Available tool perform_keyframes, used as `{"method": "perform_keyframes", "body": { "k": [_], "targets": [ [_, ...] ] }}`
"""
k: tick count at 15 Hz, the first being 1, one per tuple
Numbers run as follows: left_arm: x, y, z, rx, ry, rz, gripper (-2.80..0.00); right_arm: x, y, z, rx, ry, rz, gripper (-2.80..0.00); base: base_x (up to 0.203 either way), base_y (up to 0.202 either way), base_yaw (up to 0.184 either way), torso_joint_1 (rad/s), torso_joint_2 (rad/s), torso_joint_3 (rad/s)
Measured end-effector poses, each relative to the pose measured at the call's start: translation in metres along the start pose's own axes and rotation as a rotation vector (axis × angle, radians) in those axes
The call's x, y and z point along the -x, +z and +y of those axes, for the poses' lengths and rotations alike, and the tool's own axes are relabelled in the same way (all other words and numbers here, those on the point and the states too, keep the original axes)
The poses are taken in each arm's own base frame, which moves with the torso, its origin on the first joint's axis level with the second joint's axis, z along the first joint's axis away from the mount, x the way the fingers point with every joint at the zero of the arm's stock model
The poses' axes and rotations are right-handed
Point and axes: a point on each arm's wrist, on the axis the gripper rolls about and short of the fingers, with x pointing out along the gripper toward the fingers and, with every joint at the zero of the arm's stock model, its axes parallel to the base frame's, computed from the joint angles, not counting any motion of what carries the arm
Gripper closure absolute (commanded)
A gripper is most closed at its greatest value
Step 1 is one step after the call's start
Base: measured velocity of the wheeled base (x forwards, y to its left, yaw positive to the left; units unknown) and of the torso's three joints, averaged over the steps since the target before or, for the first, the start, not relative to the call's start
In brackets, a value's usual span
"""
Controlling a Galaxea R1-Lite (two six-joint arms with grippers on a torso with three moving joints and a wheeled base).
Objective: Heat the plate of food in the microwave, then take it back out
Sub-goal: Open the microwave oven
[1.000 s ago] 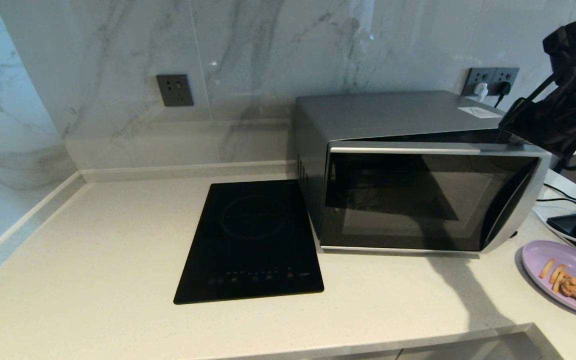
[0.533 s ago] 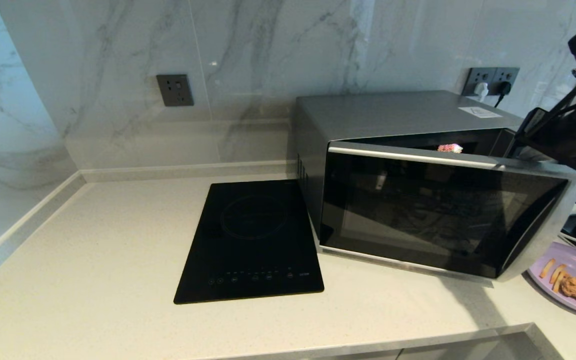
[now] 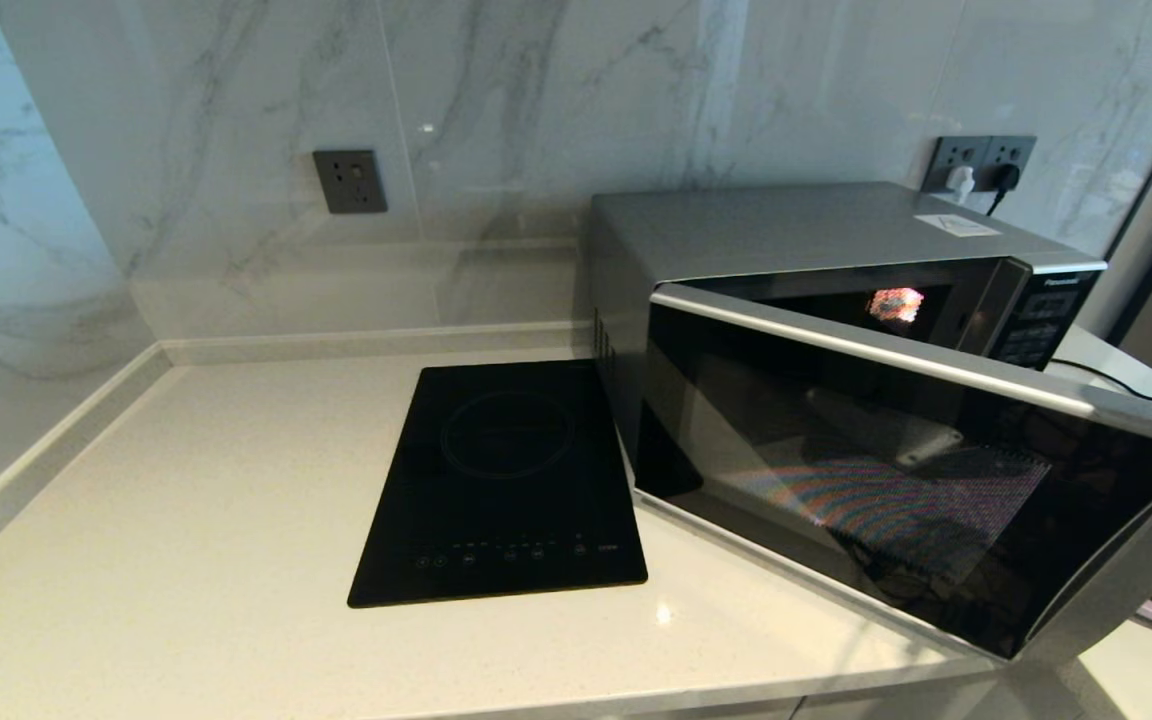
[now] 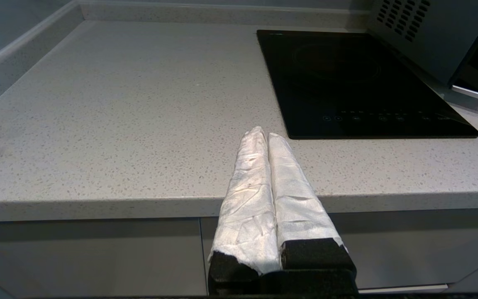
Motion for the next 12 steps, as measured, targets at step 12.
{"method": "perform_keyframes", "body": {
  "k": [12],
  "targets": [
    [0.0, 0.0, 0.0, 0.0, 0.0, 0.0, 0.0, 0.004, -0.047, -0.008, 0.111, 0.003, 0.168, 0.0, 0.0, 0.0, 0.0, 0.0, 0.0, 0.0]
  ]
}}
